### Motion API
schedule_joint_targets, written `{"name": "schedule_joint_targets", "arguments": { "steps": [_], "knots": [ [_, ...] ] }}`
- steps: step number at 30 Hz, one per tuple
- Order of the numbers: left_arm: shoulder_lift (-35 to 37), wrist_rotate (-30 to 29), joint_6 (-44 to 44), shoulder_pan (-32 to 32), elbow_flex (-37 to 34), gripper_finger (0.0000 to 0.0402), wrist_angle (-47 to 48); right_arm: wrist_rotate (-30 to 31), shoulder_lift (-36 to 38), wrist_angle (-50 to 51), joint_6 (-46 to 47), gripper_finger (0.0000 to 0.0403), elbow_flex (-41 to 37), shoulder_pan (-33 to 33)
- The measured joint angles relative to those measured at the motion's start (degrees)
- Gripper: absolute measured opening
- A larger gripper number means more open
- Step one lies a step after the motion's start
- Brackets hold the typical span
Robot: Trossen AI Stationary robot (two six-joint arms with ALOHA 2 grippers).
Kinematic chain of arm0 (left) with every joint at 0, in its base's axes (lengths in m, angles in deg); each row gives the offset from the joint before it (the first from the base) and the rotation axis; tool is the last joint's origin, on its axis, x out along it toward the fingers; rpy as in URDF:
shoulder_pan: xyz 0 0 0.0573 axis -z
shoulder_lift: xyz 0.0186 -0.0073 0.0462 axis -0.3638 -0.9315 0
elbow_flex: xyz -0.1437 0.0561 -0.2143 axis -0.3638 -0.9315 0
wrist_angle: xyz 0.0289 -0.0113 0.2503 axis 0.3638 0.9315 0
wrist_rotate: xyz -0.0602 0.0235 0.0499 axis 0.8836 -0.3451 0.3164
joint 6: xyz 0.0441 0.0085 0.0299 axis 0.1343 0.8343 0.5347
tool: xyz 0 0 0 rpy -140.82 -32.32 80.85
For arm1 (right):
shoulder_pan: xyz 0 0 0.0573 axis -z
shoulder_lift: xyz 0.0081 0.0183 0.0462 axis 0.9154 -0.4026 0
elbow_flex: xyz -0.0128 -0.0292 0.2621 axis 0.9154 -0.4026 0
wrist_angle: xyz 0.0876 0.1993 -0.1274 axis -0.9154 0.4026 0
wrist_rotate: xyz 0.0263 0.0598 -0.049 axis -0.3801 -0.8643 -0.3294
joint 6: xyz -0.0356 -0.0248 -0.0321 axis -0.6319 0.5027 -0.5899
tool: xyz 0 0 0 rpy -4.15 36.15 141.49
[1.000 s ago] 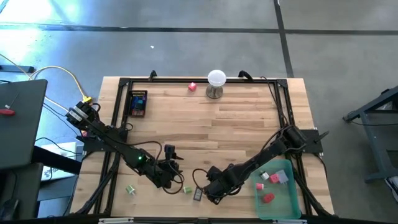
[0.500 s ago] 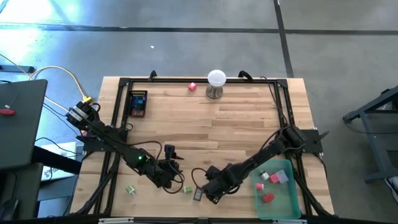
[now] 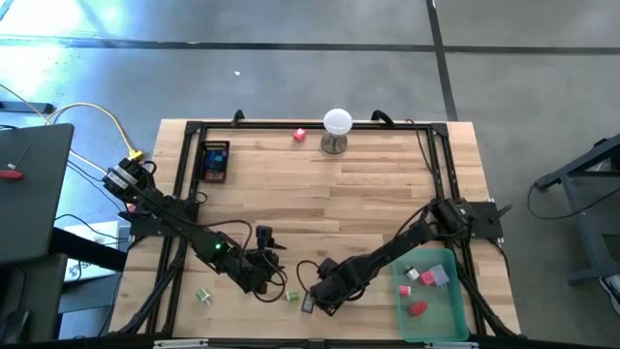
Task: Pick & Place Office items
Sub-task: Put the black digital clock into the black bin
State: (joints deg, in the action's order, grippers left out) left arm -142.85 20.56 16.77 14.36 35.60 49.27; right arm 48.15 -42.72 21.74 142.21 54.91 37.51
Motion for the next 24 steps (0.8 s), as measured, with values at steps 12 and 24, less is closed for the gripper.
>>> {"name": "schedule_joint_targets", "arguments": {
  "steps": [12, 24],
  "knots": [
    [0.0, 0.0, 0.0, 0.2, 0.0, 0.0249, -0.2, -1.0, -1.0, 1.3, -4.1, 0.0148, 0.0, 0.4],
    [0.0, 0.0, 0.0, 0.2, 0.0, 0.0249, -0.2, 6.2, 0.7, 3.3, -8.0, 0.0114, -0.3, -1.4]
  ]
}}
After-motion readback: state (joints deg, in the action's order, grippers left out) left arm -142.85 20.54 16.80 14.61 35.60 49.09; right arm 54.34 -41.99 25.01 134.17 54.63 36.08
